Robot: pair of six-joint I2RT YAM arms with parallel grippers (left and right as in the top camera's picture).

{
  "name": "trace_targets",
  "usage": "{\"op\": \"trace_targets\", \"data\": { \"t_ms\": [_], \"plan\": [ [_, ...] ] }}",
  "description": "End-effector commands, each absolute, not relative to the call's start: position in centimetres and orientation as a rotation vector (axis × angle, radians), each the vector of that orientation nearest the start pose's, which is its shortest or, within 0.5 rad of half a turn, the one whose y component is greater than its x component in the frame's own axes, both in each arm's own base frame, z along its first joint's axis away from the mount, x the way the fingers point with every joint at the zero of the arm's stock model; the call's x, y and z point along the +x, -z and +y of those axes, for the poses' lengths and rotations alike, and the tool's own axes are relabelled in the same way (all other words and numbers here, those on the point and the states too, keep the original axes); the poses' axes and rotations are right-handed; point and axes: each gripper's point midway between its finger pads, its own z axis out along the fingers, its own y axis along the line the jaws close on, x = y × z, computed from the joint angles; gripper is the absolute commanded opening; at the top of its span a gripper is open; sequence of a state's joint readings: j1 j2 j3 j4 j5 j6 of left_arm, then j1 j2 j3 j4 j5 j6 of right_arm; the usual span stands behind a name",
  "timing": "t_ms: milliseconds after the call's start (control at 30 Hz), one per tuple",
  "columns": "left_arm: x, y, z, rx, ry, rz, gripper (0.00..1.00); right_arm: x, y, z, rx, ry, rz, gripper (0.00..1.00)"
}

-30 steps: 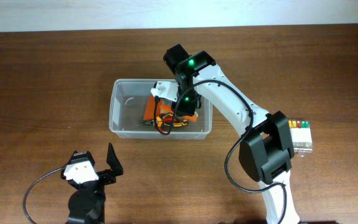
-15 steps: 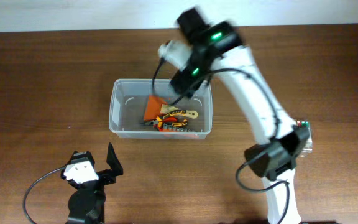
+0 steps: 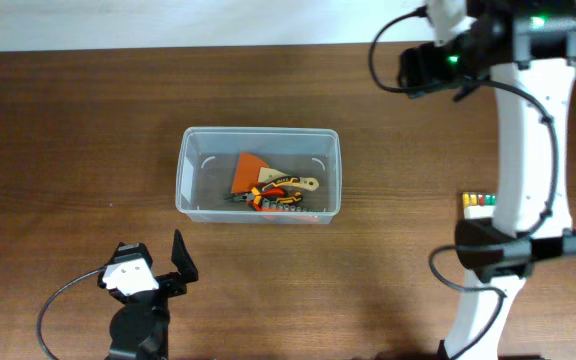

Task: Pack container
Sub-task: 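Move the right gripper over the clear pack of colored items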

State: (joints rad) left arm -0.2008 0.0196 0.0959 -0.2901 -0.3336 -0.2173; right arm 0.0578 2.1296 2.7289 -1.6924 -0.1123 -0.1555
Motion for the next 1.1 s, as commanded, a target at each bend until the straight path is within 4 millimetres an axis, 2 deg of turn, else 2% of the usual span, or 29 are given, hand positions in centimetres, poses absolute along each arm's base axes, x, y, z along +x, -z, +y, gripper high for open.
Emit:
{"op": "trace_targets", "data": {
  "t_ms": [0,67,100,167,300,433,533,633,767,867,967,1067],
  "plan": [
    [23.3,-14.7,1.0,-0.244,-0.001,1.754,0.99,40.6,-34.2,0.5,-0.134,0.049,2.604,0.86],
    [23.3,-14.7,1.0,-0.245,-0.002,1.754,0.99,39.2,-33.8,-1.0,-0.089,0.104,2.641,0.86],
    [23.3,-14.7,1.0,-0.244,-0.001,1.754,0.99,37.8,-32.7,-2.3,-0.033,0.142,2.699,0.86],
    [23.3,-14.7,1.0,-0.244,-0.001,1.754,0.99,36.1,-30.7,-3.3,-0.002,0.163,2.783,0.86],
    [23.3,-14.7,1.0,-0.244,-0.001,1.754,0.99,32.3,-24.6,-6.3,0.089,0.236,3.029,0.86],
    [23.3,-14.7,1.0,-0.244,-0.001,1.754,0.99,28.8,-18.4,-8.3,0.21,0.215,3.249,0.86],
    [23.3,-14.7,1.0,-0.244,-0.001,1.754,0.99,27.5,-14.2,-9.8,0.342,0.188,3.296,0.87],
    [23.3,-14.7,1.0,-0.244,-0.001,1.754,0.99,26.7,-11.1,-11.0,0.441,0.151,3.296,0.89],
    [23.3,-14.7,1.0,-0.244,-0.002,1.754,0.99,26.2,-8.8,-12.1,0.553,0.078,3.265,0.91],
    [23.3,-14.7,1.0,-0.244,-0.001,1.754,0.99,26.5,-8.3,-13.2,0.599,0.085,3.224,0.91],
    [23.3,-14.7,1.0,-0.244,-0.002,1.754,0.99,27.7,-8.2,-13.9,0.6,0.1,3.167,0.9],
    [23.3,-14.7,1.0,-0.244,-0.001,1.754,0.99,29.3,-8.1,-14.3,0.497,0.12,3.122,0.89]
  ]
}}
